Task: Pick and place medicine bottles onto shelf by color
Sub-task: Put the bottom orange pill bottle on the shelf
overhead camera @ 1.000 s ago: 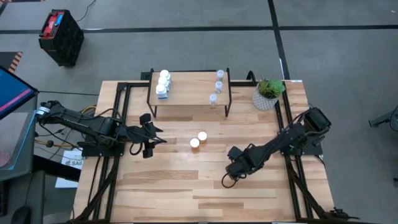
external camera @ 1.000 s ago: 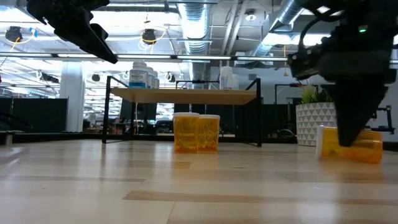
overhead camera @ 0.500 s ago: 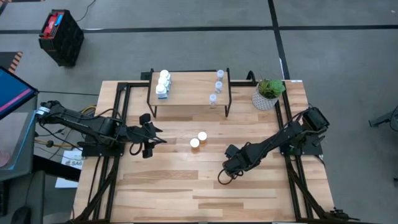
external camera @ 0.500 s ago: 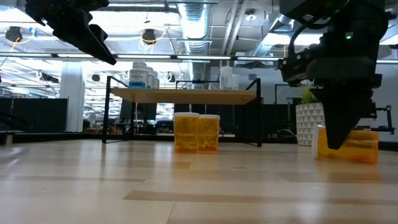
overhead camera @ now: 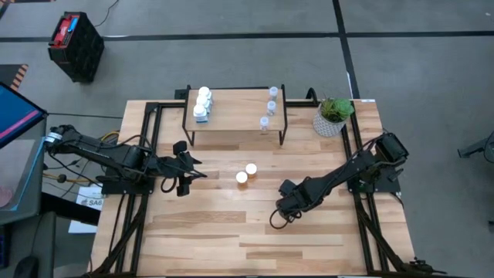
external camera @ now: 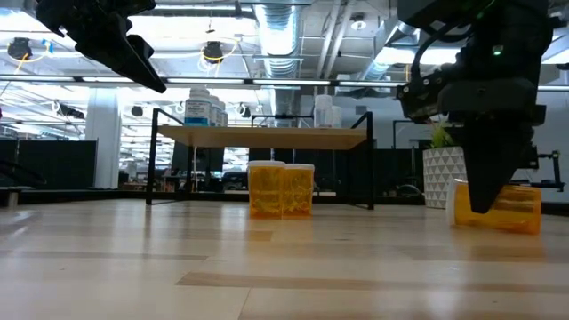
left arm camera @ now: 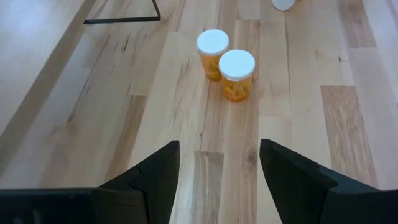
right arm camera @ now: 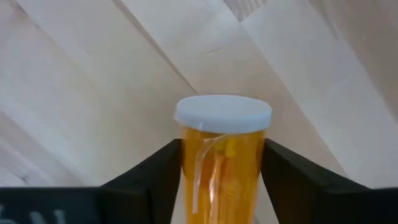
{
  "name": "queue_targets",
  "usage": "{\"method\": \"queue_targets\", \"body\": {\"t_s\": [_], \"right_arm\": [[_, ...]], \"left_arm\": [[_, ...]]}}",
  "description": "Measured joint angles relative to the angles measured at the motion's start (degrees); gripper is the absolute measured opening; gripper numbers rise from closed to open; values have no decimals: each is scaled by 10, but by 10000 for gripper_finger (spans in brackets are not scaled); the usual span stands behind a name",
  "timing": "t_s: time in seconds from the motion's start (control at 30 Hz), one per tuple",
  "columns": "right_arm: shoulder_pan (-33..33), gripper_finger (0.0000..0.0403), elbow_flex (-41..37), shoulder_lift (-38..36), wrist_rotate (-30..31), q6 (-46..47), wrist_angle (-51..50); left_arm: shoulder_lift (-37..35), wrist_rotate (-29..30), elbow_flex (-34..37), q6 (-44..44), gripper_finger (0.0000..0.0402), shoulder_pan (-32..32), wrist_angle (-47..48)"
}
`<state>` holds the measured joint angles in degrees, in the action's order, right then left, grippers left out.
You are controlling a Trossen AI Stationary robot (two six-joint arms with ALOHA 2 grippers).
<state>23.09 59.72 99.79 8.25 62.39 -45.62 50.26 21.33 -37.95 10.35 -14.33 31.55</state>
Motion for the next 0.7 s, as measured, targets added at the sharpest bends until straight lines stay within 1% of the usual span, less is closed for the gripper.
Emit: {"method": "queue_targets", "body": {"t_s": [0.23,0.37,0.47,0.57,0.63,0.7], "right_arm": [[0,167,10,-1,3,1,15],[2,157,54,-1,47,-17,8],[8,160,93,-4,120,-42,5],[10,164,126,-4,229,-62,13],[14,163,138,-4,310,-78,41],[11,162,140,-4,383,-110,99]], "left_arm": [[0,0,0,0,210,0,0],[0,0,0,0,210,0,0],[0,0,0,0,210,0,0],[0,0,0,0,210,0,0],[0,0,0,0,210,0,0],[0,0,0,0,210,0,0]]}}
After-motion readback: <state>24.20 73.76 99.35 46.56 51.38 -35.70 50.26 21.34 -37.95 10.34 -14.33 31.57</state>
